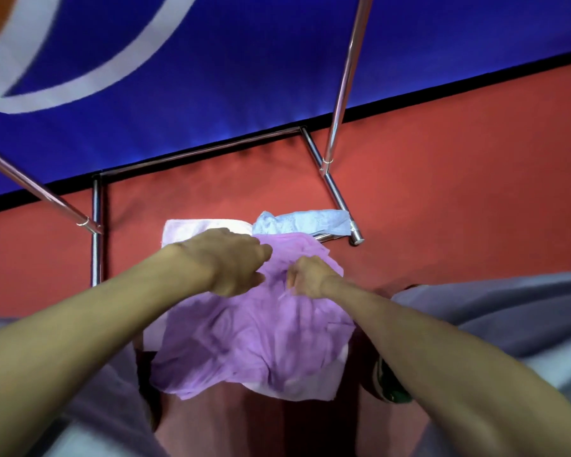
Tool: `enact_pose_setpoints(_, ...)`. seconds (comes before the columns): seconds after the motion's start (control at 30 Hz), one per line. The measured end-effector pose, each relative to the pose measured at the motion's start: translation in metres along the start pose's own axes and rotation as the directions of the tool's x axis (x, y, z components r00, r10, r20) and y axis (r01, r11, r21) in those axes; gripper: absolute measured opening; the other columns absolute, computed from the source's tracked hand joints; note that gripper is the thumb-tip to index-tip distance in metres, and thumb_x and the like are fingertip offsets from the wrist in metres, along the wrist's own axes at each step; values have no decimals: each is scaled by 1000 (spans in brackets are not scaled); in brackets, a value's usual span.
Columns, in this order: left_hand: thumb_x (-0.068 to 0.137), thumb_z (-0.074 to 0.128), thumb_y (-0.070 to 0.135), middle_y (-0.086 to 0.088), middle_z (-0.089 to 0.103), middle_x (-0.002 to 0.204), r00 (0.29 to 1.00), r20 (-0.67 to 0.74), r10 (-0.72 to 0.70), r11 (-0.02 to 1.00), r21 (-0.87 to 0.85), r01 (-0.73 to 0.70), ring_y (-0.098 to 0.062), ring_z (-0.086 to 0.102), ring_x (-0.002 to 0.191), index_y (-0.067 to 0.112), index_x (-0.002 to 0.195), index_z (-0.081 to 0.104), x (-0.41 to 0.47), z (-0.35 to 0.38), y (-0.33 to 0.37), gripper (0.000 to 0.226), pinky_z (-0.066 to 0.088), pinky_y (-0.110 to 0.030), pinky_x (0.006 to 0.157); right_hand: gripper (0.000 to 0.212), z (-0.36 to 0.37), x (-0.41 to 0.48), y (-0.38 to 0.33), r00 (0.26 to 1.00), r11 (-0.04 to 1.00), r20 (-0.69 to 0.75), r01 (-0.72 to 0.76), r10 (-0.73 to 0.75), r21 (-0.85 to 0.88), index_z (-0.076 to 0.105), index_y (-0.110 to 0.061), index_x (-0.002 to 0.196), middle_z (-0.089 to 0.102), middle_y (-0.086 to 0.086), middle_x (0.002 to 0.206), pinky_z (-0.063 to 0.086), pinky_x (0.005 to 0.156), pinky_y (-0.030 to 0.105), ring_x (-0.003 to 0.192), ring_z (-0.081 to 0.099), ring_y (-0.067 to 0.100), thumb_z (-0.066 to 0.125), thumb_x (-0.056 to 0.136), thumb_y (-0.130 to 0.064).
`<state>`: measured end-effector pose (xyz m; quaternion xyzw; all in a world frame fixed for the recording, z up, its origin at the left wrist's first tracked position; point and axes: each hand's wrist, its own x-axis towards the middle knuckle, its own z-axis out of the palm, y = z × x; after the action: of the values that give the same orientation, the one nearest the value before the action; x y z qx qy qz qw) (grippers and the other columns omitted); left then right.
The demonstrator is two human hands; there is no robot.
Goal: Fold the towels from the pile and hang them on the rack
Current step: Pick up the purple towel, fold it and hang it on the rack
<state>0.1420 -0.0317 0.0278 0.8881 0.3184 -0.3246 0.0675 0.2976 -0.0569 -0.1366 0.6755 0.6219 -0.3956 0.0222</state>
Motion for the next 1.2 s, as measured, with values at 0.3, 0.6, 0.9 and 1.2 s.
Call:
enact_pose_setpoints(0.3,91,54,45,-7,49,137,956,-99,-277,916,-329,231,-28,51,120,12,136,33,-37,-14,-37,59,45,-37,92,40,-103,-39,-99,962,890,-197,255,-192,379,49,-18,66,63,-9,49,53,70,32,63,63,13,78,65,8)
enact_pose_setpoints(0.6,83,69,39,6,49,61,780,-480,-402,710,-701,-66,-10,44,55,21,67,48,-67,-33,-57,32,32,-16,49,43,-166,-89,-144,852,702,-391,513,-347,494,42,-16,65,67,5,66,49,58,22,54,58,6,66,75,18)
enact_pose_setpoints(0.9,89,63,18,-13,59,82,680,-504,-532,58,-824,-564,-14,50,69,17,74,53,-93,-51,-74,19,40,-25,64,30,-190,-104,-169,819,558,-397,573,-414,600,55,-13,90,63,5,80,49,62,21,63,59,12,72,76,6)
enact_pose_setpoints(1.2,92,51,15,7,36,53,688,-469,-554,-367,-605,-707,-9,35,53,22,60,42,-106,-60,-75,34,25,-27,59,18,-166,-79,-161,797,843,-427,521,-427,130,60,-18,65,57,-9,61,41,64,25,58,48,5,73,78,-14)
